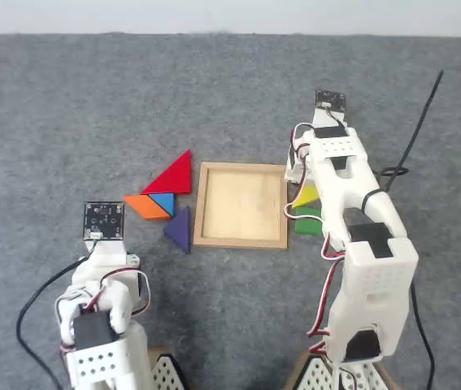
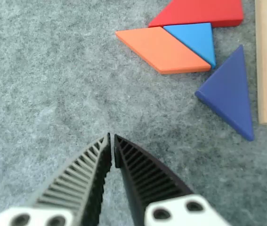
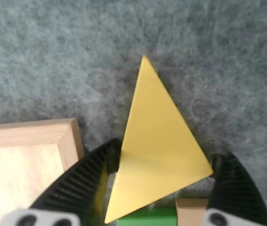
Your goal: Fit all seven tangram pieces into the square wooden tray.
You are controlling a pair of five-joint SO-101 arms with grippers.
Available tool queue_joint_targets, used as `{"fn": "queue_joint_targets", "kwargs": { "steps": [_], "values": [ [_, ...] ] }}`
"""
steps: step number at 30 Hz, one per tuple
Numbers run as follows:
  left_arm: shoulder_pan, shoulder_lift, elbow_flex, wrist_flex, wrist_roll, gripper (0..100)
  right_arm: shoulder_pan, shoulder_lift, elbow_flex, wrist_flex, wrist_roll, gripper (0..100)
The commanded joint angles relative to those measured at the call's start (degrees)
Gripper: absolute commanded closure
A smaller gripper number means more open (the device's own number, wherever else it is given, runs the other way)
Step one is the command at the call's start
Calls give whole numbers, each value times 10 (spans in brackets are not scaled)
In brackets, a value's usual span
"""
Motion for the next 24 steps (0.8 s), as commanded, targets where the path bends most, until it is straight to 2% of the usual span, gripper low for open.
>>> {"fn": "queue_joint_targets", "kwargs": {
  "steps": [1, 4, 9, 19, 24],
  "values": [
    [-3, -9, -6, 3, -5, 985, 4, -3, -24, 7, 17, 725],
    [-1, -9, -6, 3, -5, 985, 4, -3, -24, 8, 41, 728],
    [-1, -9, -6, 3, -5, 985, 5, -3, -24, 8, 46, 795],
    [-1, -9, -6, 3, -5, 985, 5, -9, -24, 11, 83, 800],
    [-1, -9, -6, 3, -5, 985, 5, -50, -23, 46, 112, 800]
  ]
}}
